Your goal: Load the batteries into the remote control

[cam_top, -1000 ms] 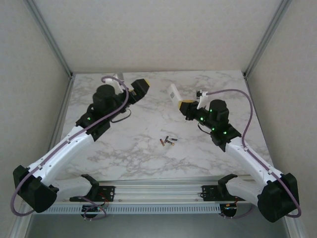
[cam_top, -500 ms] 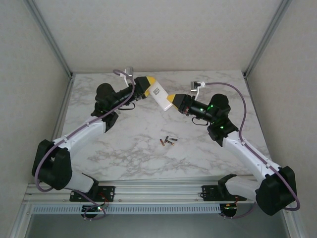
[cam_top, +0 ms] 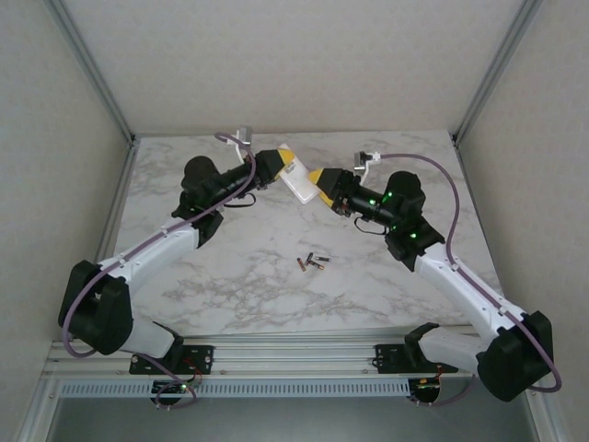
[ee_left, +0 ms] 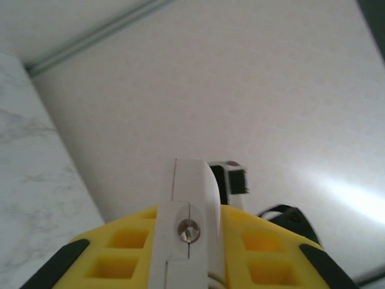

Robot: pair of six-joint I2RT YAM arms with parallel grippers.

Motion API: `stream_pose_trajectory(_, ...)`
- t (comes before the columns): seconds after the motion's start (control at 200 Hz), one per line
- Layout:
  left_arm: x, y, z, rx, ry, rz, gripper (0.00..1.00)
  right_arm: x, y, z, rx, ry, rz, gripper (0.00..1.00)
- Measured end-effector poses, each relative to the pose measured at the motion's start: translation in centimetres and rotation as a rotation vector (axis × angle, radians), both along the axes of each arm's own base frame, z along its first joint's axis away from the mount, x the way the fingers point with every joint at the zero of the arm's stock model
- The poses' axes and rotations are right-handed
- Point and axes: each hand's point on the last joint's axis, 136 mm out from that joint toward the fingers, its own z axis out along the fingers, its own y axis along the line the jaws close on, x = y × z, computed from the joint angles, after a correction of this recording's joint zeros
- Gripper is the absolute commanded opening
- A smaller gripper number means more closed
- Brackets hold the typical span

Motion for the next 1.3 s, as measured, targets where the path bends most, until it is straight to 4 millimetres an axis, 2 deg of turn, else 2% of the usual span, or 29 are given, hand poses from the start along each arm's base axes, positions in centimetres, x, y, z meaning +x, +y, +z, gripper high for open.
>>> stream_pose_trajectory(0.19,0.4,1.0,-1.1,0.104,-0.043,0.146,0.00,-1.7,-0.8,-1.9,-0.014,0.027,-0.071,0.76)
stream_pose_trajectory(0.31,0.1,0.6,-1.7,0.145,-0.066,0.186,0.00,-2.3,-0.1,-3.1,-0.031,0.049,-0.081,0.75)
stream_pose_trajectory(0.381,0.0,0.1,-2.1,0.174,-0.075,0.209,0.00,-2.0,-0.1,-3.5,-0.036,0.058,-0.099,0.74)
stream_pose_trajectory(0.616,-0.6,-0.3,-3.0,0.207,-0.084,0.278,0.00,-0.6,-0.4,-5.1,-0.075,0.093,-0.168,0.56)
stream_pose_trajectory(0.801,-1.2,-1.1,-3.5,0.214,-0.082,0.270,0.00,0.2,-0.4,-6.8,-0.112,0.129,-0.192,0.52)
stream_pose_trajectory(0.841,-1.2,-1.2,-3.6,0.219,-0.082,0.272,0.00,0.3,-0.4,-6.9,-0.115,0.130,-0.194,0.49)
stream_pose_trajectory(0.931,-0.9,-1.3,-3.9,0.222,-0.076,0.280,0.00,0.4,-0.5,-7.0,-0.122,0.131,-0.206,0.35)
stream_pose_trajectory(1.121,-0.5,-0.9,-3.9,0.213,-0.065,0.309,0.00,0.8,-0.8,-7.0,-0.124,0.125,-0.229,0.29)
stream_pose_trajectory(1.202,-0.3,-0.9,-4.0,0.219,-0.059,0.316,0.00,0.9,-1.0,-7.4,-0.130,0.133,-0.236,0.30)
stream_pose_trajectory(1.302,0.1,-1.3,-4.5,0.229,-0.045,0.305,0.00,1.1,-1.6,-8.0,-0.129,0.136,-0.244,0.46)
